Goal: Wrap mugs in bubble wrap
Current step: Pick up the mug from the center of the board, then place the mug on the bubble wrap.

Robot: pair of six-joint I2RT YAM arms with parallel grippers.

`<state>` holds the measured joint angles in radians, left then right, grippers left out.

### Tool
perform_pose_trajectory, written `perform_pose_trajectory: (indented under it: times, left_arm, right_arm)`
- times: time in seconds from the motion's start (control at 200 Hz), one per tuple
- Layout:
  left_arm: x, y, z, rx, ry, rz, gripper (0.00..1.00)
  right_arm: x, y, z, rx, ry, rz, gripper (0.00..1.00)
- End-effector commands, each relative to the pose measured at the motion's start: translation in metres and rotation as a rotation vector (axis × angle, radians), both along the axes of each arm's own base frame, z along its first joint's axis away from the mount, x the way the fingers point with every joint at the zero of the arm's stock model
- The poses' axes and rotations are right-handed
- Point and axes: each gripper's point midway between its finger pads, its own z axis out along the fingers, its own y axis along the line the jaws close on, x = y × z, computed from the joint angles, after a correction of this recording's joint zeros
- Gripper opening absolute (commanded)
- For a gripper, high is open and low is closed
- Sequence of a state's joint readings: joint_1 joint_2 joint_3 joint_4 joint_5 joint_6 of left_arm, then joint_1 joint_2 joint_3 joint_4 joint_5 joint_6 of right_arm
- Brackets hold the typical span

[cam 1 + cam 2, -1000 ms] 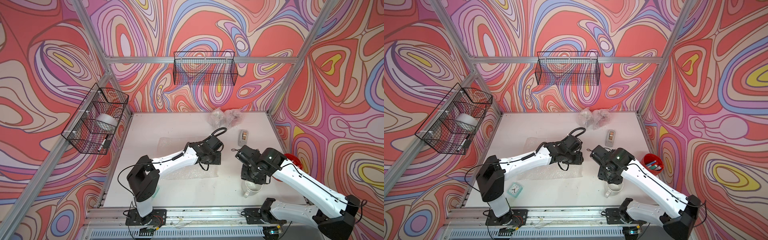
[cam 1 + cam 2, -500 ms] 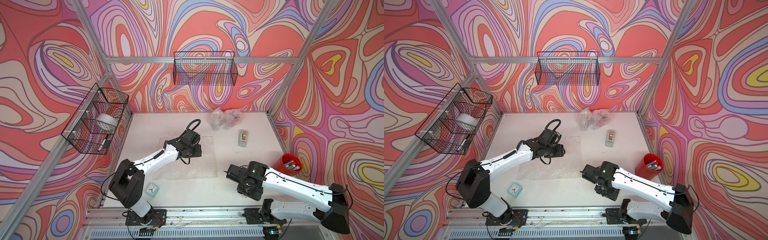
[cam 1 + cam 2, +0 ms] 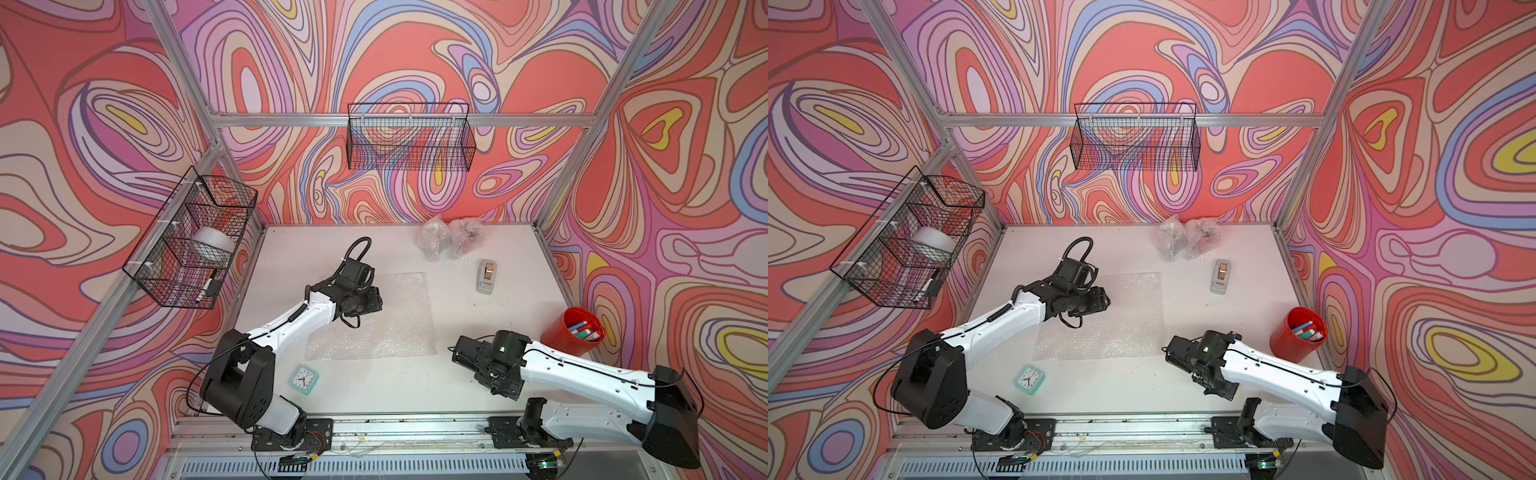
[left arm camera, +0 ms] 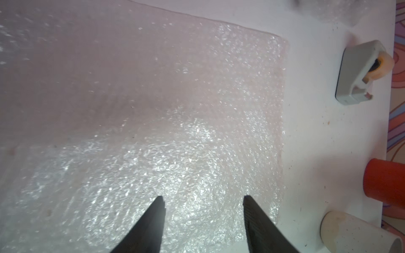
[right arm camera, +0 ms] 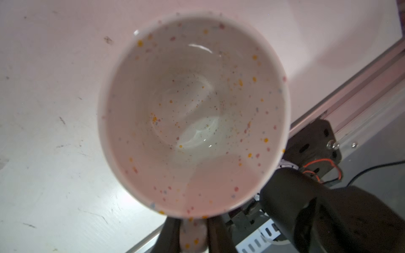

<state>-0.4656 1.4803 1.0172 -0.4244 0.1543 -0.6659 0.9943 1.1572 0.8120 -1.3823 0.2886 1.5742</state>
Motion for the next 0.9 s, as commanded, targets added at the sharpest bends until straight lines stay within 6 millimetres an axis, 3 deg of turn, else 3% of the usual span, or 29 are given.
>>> perform_pose_trajectory:
  times: [0.0,0.1,0.265,0.381,0.571,0.721,0.891]
  left_arm:
    - [0.005,0.017,0.02,-0.057,-0.041,0.047,0.6]
    - [0.009,0.045,0.03,-0.085,-0.058,0.127,0.6]
    - [0.008,0.093,0.036,-0.116,-0.057,0.252,0.61]
    - [0.004,0.122,0.026,-0.115,-0.019,0.325,0.61]
    - [-0.003,0.146,0.025,-0.133,-0.015,0.391,0.63]
    - [-0.009,0.155,0.028,-0.131,-0.02,0.408,0.63]
    - [-0.013,0.16,0.026,-0.139,-0.014,0.412,0.63]
  right_arm:
    - [0.034,0.0,0.034,-0.082,-0.145,0.084,0.03]
    - [0.06,0.027,0.054,-0.087,-0.186,0.195,0.0]
    - [0.119,0.12,0.081,0.022,-0.284,0.409,0.0]
    - [0.155,0.187,0.073,0.064,-0.296,0.545,0.0]
    - [0.184,0.276,0.041,0.087,-0.272,0.718,0.0]
    - [0.201,0.315,0.034,0.074,-0.297,0.777,0.0]
    - [0.202,0.331,0.023,0.056,-0.281,0.803,0.0]
